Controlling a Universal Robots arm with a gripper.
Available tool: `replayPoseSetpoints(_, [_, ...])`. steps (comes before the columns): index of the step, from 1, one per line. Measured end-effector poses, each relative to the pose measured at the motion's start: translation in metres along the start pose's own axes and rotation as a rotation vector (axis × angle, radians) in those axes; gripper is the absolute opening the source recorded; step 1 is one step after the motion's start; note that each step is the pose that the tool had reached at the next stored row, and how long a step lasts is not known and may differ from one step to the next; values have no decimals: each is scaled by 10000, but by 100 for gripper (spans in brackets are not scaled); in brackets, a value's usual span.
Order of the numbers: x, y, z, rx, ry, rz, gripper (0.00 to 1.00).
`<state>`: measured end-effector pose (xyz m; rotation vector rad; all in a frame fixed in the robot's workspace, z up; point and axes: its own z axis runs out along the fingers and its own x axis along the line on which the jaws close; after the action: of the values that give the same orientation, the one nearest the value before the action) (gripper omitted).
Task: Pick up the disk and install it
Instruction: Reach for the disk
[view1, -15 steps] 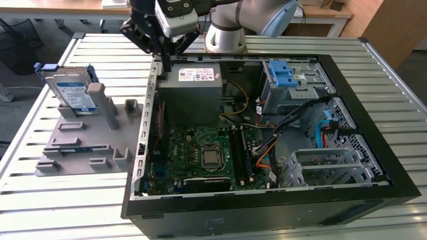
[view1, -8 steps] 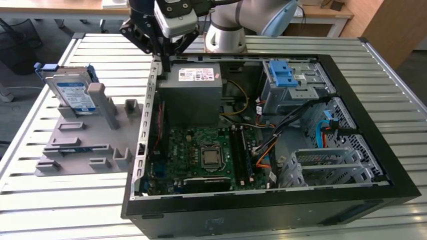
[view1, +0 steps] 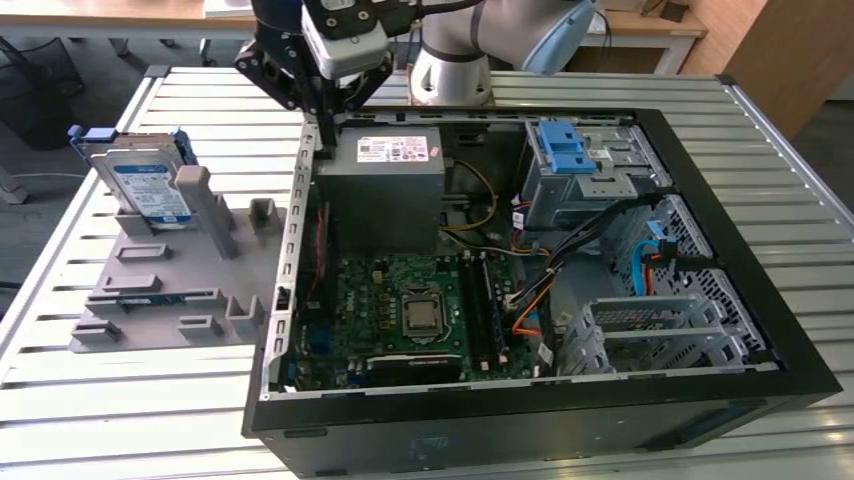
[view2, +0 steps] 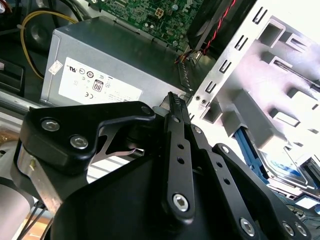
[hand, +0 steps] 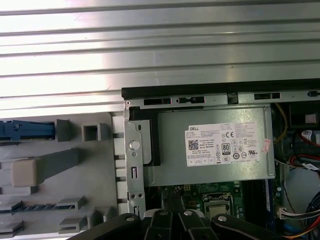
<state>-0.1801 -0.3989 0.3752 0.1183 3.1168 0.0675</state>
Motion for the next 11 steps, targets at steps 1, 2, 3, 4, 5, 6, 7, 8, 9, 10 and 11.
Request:
replayPoseSetpoints(1, [1,0,1,0,-1,0,11])
replayPoseSetpoints(2, [16,-2,18,-1,-1,0,11])
replayPoseSetpoints(3, [41,-4,34,0,12,1,11])
replayPoseSetpoints(4, [42,-5,35,-1,12,1,11])
replayPoseSetpoints(5, [44,-5,35,0,12,1,11])
replayPoseSetpoints(6, [47,-5,35,0,12,1,11])
replayPoseSetpoints(7, [49,-5,36,0,12,1,11])
replayPoseSetpoints(8, [51,-5,36,0,12,1,11])
replayPoseSetpoints(9, [54,-5,37,1,13,2,11])
replayPoseSetpoints(10, [58,-6,37,1,13,2,11])
replayPoseSetpoints(11, [61,-6,38,0,13,1,11])
